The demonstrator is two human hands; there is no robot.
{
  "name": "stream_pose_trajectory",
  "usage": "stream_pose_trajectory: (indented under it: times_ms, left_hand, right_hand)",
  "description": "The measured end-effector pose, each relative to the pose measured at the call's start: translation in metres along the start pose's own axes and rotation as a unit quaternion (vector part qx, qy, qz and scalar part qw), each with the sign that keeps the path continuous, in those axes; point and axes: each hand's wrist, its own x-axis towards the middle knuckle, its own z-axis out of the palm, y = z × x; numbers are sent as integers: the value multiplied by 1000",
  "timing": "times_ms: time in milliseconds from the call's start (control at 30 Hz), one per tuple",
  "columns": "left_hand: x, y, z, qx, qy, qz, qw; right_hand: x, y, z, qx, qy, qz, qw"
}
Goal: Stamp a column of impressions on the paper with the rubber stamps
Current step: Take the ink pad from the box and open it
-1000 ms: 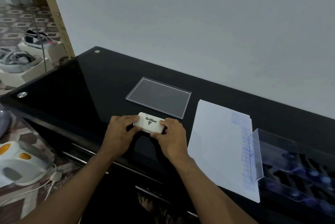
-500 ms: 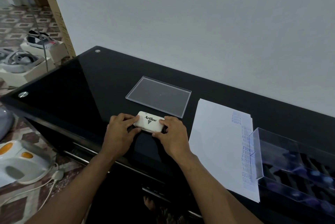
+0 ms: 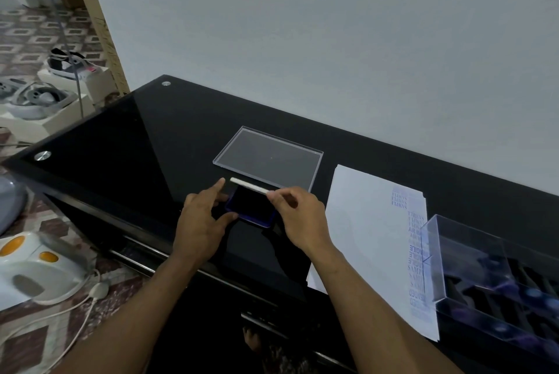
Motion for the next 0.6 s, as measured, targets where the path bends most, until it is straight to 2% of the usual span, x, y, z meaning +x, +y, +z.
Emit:
stream_pose_trajectory:
  times_ms: [200,600]
  left_hand:
    - [-1,-3,-3,-1,-7,8,1000]
    - [-1,-3,-5,45,-11,31,998]
  right_hand:
    - [23,2,7,-3,68,-6,998]
    - [36,11,17,-4,114,37,993]
